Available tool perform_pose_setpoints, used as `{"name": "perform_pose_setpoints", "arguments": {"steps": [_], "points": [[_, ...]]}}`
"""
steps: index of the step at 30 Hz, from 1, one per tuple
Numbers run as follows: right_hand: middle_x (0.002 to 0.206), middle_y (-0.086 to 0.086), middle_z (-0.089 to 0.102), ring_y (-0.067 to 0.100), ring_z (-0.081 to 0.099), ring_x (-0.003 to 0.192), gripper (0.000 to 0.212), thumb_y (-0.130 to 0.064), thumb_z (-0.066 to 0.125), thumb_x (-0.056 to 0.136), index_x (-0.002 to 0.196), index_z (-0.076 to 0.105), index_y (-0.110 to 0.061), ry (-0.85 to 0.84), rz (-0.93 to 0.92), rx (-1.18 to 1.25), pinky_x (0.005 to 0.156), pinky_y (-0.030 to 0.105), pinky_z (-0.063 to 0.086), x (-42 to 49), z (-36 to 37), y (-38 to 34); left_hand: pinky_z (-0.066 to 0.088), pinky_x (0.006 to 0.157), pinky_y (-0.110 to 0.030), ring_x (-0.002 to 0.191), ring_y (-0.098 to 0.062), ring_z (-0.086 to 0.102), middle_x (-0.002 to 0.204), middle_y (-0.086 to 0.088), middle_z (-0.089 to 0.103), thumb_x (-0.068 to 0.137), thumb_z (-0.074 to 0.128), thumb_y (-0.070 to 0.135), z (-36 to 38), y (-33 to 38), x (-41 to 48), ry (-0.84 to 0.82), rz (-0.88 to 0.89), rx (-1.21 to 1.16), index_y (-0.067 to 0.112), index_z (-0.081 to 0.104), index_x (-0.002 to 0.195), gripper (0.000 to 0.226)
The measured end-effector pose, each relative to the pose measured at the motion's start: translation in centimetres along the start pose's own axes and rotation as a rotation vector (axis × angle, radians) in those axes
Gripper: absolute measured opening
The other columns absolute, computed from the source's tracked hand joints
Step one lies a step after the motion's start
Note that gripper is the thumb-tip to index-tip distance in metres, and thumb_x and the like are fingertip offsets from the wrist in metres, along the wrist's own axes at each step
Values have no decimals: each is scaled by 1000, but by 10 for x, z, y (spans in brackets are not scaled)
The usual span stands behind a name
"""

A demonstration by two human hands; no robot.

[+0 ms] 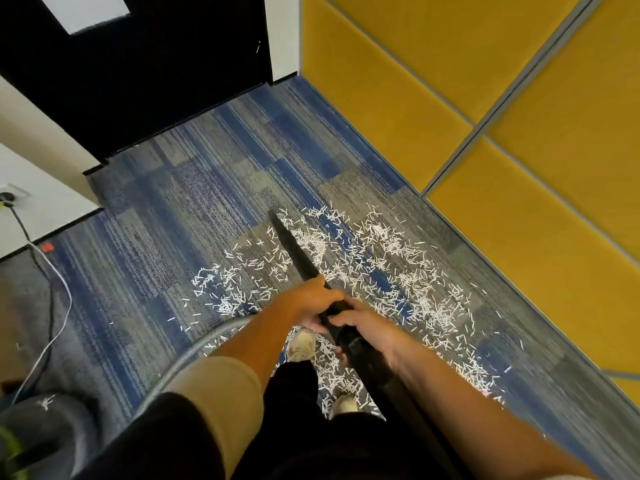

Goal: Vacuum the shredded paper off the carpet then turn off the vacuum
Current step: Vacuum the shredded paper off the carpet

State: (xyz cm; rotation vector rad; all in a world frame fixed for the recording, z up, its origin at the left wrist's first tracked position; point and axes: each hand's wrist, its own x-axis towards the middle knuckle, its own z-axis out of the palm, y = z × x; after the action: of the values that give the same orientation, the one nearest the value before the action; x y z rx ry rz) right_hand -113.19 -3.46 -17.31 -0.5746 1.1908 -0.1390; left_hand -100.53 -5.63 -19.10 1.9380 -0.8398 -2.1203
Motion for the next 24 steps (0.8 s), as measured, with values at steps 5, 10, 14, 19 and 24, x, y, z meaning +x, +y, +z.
{"name": "perform_pose_setpoints", "arguments": {"steps": [5,10,14,19,24], "points": [[77,19,53,23,52,52,45,-3,51,90,131,38,-17,19,-5,12,40,29,49,-16,-12,25,58,52,-28,78,-20,59,102,-12,51,96,51,16,28,-15,-4,25,28,-12,9,40,108,18],[71,19,52,23,52,48,48,-2,51,90,134,34,-13,51,-10,0,39,26,45,-27,-21,41,58,56,-28,80,-19,59,108,-12,51,95,51,19,47,-26,-5,23,55,24,10,40,108,19],[69,17,51,23,50,49,35,0,48,91,123,41,-14,36,-34,6,37,23,45,-37,-21,41,57,54,-28,80,-20,60,103,-11,51,95,51,21,52,-25,-6,11,62,45,10,39,107,19],[68,15,49,23,48,51,27,1,46,92,113,44,-15,33,-62,36,36,22,45,-46,-23,39,58,60,-30,82,-21,59,108,-12,50,95,50,22,56,-21,-3,-13,51,80,11,39,116,26],[67,16,49,22,48,46,32,3,43,92,118,42,-17,50,-73,88,35,22,44,-50,-31,44,54,47,-23,79,-19,59,108,-13,53,97,48,19,67,-15,2,-69,40,51,9,36,126,32]]}}
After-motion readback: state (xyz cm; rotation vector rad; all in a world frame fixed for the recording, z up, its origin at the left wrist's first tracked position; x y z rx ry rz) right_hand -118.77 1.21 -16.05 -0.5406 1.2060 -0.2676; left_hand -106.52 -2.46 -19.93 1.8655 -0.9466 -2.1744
